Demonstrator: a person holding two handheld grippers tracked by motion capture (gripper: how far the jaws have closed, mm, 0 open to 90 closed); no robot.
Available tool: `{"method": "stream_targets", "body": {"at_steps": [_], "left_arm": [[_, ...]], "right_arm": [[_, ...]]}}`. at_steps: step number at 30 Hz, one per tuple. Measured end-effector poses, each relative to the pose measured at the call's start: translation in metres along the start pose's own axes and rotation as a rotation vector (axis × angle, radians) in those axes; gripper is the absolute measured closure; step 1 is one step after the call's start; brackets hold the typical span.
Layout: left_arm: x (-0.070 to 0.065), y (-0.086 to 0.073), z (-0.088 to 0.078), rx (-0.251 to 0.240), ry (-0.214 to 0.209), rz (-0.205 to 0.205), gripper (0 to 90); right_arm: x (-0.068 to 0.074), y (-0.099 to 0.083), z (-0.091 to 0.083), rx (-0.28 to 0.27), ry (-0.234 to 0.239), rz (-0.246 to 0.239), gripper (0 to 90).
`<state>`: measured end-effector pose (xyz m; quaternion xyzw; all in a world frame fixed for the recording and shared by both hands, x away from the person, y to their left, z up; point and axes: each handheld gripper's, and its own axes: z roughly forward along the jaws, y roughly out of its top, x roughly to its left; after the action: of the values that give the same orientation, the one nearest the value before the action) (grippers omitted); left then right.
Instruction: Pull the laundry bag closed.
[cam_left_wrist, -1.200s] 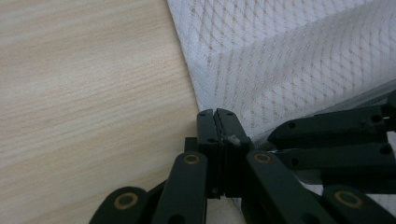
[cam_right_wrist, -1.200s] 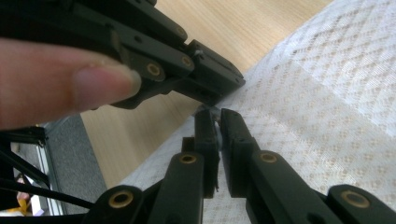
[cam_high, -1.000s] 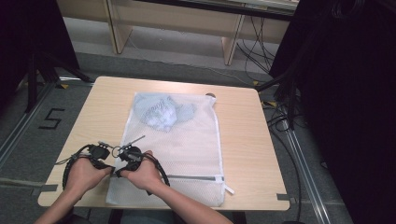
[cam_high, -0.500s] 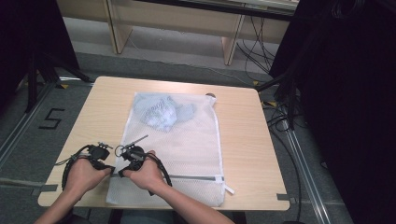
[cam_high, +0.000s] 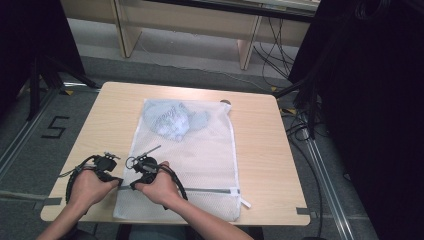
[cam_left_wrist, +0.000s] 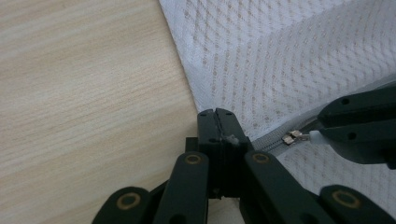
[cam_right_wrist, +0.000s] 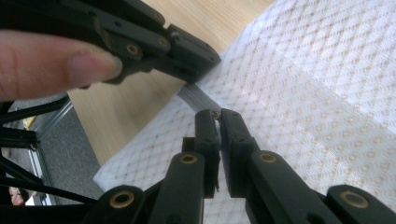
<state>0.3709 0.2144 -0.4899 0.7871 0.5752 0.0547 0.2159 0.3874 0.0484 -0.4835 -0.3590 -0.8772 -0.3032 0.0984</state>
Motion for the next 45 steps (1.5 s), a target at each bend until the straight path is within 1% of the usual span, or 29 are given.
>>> {"method": "stream_targets", "body": {"at_steps": [1, 3, 4, 5, 6, 7, 10, 11, 13, 14, 17, 18, 19, 20, 26, 28, 29, 31, 32, 33, 34, 36, 37, 39, 40, 42, 43, 44, 45], "left_arm": [[0.0, 0.0, 0.0, 0.0, 0.001, 0.0, 89.5], [0.0, 0.0, 0.0, 0.0, 0.001, 0.0, 89.6], [0.0, 0.0, 0.0, -0.001, 0.001, 0.0, 89.6], [0.0, 0.0, 0.0, -0.003, 0.001, 0.001, 89.5], [0.0, 0.0, 0.0, -0.003, 0.001, 0.001, 89.6], [-0.001, 0.0, 0.0, 0.002, 0.005, 0.008, 89.6], [-0.001, 0.0, 0.0, 0.002, 0.005, 0.007, 89.5], [-0.001, 0.0, 0.0, 0.001, 0.004, 0.004, 89.5], [0.0, 0.0, 0.0, -0.001, 0.0, 0.0, 89.6], [0.0, 0.0, 0.0, -0.001, 0.0, 0.0, 89.6], [-0.001, 0.0, 0.0, -0.001, 0.001, 0.003, 89.6], [-0.001, 0.0, 0.0, 0.002, 0.002, 0.007, 89.6], [-0.001, 0.0, 0.0, 0.003, 0.003, 0.007, 89.6], [-0.001, 0.0, 0.0, 0.002, 0.003, 0.005, 89.7], [0.0, -0.001, 0.0, -0.004, -0.001, 0.0, 89.7], [0.0, -0.001, 0.0, -0.004, 0.0, 0.001, 89.7], [0.0, 0.0, 0.0, 0.001, 0.002, 0.01, 89.7], [-0.001, 0.0, 0.0, 0.002, 0.003, 0.015, 89.7], [0.0, 0.0, 0.0, 0.003, 0.003, 0.014, 89.7], [0.0, 0.0, 0.0, 0.003, 0.003, 0.013, 89.7], [-0.001, 0.0, 0.0, 0.003, 0.003, 0.013, 89.7], [-0.001, 0.0, 0.0, 0.003, 0.003, 0.012, 89.7], [0.0, 0.0, 0.0, 0.003, 0.003, 0.012, 89.7], [0.0, -0.001, 0.0, -0.001, 0.0, 0.007, 89.7], [0.0, -0.001, 0.0, -0.001, 0.0, 0.007, 89.7], [0.0, -0.001, 0.0, -0.001, 0.0, 0.007, 89.7], [0.0, -0.001, 0.0, -0.002, 0.0, 0.01, 89.7], [0.0, -0.001, 0.0, -0.001, 0.002, 0.012, 89.7], [0.0, -0.001, 0.0, -0.001, 0.002, 0.012, 89.7]], "right_arm": [[-0.001, -0.001, 0.0, -0.006, -0.003, -0.011, 87.0], [-0.001, -0.001, -0.001, -0.009, -0.005, -0.01, 87.0], [-0.002, -0.002, -0.003, -0.007, -0.038, -0.025, 87.0], [-0.002, -0.002, -0.004, -0.005, -0.039, -0.018, 87.0], [-0.002, -0.003, -0.004, -0.016, -0.028, -0.023, 87.0], [-0.002, -0.003, -0.005, -0.014, -0.022, -0.008, 87.0], [-0.003, -0.005, -0.006, -0.013, -0.027, -0.012, 87.0], [-0.003, -0.005, -0.007, -0.015, -0.024, -0.003, 87.0], [-0.005, -0.005, -0.008, -0.02, -0.021, -0.029, 87.0], [-0.004, -0.006, -0.009, -0.014, -0.028, -0.003, 87.0], [-0.005, -0.006, -0.01, -0.008, -0.027, -0.004, 87.0], [-0.006, -0.007, -0.011, -0.015, -0.024, -0.009, 87.0], [-0.007, -0.006, -0.011, -0.021, -0.024, -0.037, 87.0], [-0.007, -0.007, -0.012, -0.02, -0.028, -0.022, 87.0], [-0.006, -0.008, -0.014, -0.013, -0.027, 0.007, 87.0], [-0.006, -0.008, -0.014, -0.015, -0.031, 0.005, 87.0], [-0.007, -0.008, -0.014, -0.01, -0.032, -0.014, 87.0], [-0.008, -0.008, -0.015, -0.009, -0.025, -0.015, 87.0], [-0.008, -0.008, -0.017, -0.01, -0.036, -0.032, 87.0], [-0.008, -0.008, -0.017, -0.01, -0.031, -0.024, 87.0], [-0.007, -0.008, -0.018, -0.005, -0.03, -0.001, 87.0], [-0.008, -0.008, -0.019, -0.009, -0.023, -0.01, 87.0], [-0.008, -0.008, -0.019, 0.003, -0.029, 0.014, 87.0], [-0.009, -0.009, -0.02, 0.004, -0.039, 0.011, 87.0], [-0.012, -0.009, -0.02, -0.003, -0.047, -0.027, 87.0], [-0.012, -0.009, -0.02, -0.003, -0.045, -0.022, 87.0], [-0.011, -0.01, -0.02, 0.002, -0.048, -0.01, 87.0], [-0.01, -0.012, -0.02, -0.014, -0.034, -0.004, 87.0], [-0.011, -0.012, -0.02, -0.009, -0.038, -0.009, 87.0]]}}
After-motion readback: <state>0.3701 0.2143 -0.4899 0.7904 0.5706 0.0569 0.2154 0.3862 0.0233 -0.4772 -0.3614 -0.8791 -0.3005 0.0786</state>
